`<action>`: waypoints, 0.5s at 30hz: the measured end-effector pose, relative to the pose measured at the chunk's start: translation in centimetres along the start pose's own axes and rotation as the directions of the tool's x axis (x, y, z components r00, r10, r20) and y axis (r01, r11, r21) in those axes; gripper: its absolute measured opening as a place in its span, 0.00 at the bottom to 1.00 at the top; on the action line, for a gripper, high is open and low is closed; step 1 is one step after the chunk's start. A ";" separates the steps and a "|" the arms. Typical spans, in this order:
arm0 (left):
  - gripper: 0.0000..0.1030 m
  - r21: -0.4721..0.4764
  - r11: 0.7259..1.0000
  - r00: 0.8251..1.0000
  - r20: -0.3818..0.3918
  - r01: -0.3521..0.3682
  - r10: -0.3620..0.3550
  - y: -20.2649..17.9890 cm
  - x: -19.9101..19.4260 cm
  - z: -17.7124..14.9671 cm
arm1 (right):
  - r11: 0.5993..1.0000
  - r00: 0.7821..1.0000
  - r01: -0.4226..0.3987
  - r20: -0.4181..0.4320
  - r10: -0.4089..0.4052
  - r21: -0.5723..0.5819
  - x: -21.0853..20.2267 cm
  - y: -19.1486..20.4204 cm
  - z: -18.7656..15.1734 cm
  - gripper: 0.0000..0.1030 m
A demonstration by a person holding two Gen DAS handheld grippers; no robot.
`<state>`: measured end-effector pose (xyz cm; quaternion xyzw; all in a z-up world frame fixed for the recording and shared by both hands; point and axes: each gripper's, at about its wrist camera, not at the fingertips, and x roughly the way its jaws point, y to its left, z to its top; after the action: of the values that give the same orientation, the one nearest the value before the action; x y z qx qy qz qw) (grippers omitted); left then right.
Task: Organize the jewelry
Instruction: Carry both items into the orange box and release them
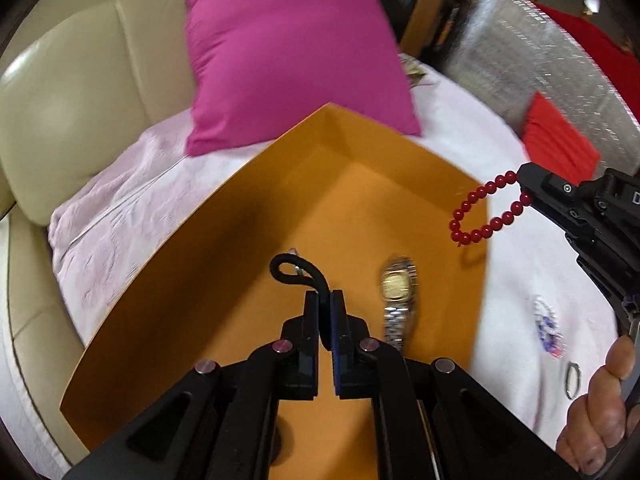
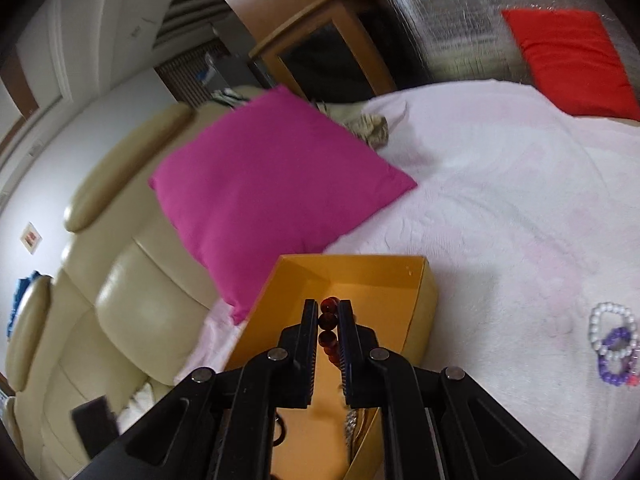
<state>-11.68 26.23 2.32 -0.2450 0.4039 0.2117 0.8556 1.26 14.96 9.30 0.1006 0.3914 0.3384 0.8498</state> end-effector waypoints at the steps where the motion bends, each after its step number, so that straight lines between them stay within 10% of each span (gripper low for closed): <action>1: 0.05 -0.005 1.000 1.000 -0.005 -0.011 0.011 0.1 0.1 0.0 | 1.000 1.000 0.010 -0.013 -0.010 0.007 0.7 -0.2 0.0 0.12; 4: 0.18 -0.005 0.997 0.997 -0.004 -0.076 0.076 0.1 0.3 0.1 | 0.999 0.999 0.010 -0.039 -0.008 0.052 1.0 -1.3 -0.1 0.14; 7: 0.52 0.007 0.994 0.993 0.048 -0.108 0.107 -0.1 -0.3 0.4 | 0.998 0.999 0.029 -0.017 -0.028 0.059 -0.6 -2.5 0.0 0.25; 15: 0.59 0.107 0.982 0.972 0.190 -0.158 0.136 -3.9 -2.6 0.4 | 0.986 0.987 0.134 0.076 -0.141 0.094 -10.0 -9.5 -1.0 0.26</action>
<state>-10.77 22.92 5.62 -0.1416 0.3530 0.2712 0.8842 0.63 1.21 10.43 0.1249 0.3769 0.2566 0.8812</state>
